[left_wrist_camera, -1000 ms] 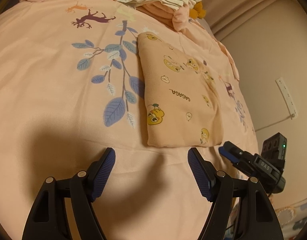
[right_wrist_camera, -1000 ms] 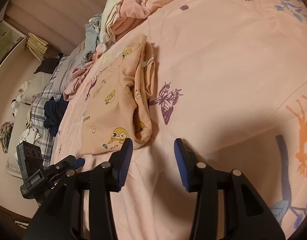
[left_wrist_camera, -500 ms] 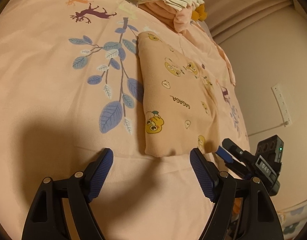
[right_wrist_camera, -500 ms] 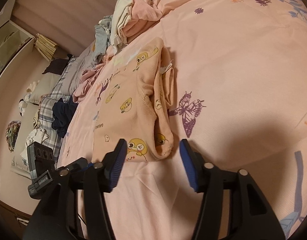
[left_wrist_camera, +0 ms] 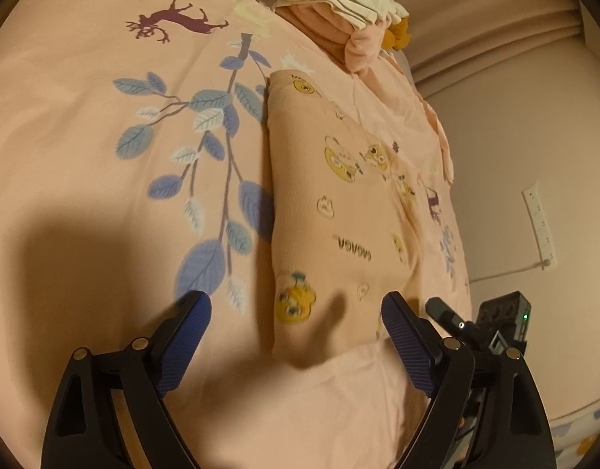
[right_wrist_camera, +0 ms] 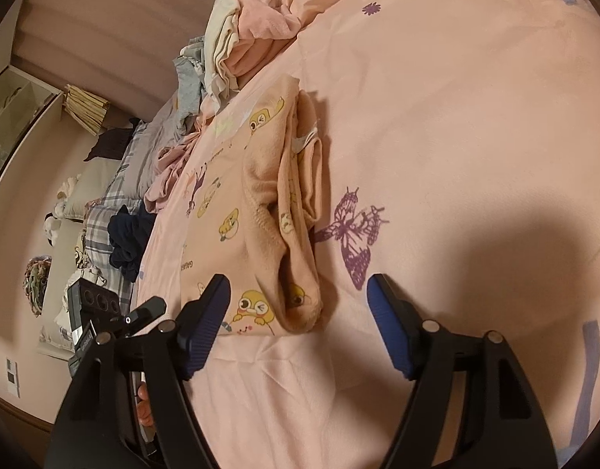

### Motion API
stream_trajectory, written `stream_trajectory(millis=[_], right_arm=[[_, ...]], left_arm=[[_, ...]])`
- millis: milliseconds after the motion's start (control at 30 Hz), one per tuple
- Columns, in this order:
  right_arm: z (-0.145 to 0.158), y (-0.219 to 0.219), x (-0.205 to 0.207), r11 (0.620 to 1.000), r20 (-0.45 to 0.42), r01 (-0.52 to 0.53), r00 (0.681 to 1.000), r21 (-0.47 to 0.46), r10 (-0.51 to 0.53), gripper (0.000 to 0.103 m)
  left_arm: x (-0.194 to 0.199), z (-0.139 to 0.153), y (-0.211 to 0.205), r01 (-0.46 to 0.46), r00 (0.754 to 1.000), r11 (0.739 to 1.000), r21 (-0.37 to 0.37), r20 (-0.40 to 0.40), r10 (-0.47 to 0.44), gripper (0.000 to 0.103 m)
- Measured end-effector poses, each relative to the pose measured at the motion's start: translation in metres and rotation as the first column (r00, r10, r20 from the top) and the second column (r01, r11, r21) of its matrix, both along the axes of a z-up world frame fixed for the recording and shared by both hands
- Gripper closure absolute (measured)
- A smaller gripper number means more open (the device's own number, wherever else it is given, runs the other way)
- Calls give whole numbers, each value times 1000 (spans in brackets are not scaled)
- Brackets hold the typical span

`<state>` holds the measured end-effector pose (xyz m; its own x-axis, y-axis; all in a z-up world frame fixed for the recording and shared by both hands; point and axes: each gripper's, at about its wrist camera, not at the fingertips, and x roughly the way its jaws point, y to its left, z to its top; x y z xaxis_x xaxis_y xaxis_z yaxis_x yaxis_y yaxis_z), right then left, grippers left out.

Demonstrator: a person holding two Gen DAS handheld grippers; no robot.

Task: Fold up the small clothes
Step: 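Lower the right tool to the shirt's side edge and grasp it, then lift the grasped edge with the right tool and fold it over the shirt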

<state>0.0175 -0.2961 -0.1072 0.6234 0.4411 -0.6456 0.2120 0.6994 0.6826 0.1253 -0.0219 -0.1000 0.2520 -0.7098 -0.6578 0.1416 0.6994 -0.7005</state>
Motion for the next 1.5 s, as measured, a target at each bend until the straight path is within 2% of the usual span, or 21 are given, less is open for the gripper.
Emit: stream_trajectory(millis=[700, 1233, 1500], right_arm=[[-1, 10, 66, 998, 6, -68, 998, -15, 68, 28], [-5, 10, 92, 996, 13, -87, 996, -3, 87, 28], [-5, 19, 104, 994, 19, -104, 994, -24, 104, 29]], left_arm=[[47, 3, -46, 95, 993, 993, 75, 55, -100, 15], [56, -1, -53, 102, 992, 993, 52, 62, -106, 15], [64, -3, -52, 100, 994, 995, 27, 51, -101, 14]])
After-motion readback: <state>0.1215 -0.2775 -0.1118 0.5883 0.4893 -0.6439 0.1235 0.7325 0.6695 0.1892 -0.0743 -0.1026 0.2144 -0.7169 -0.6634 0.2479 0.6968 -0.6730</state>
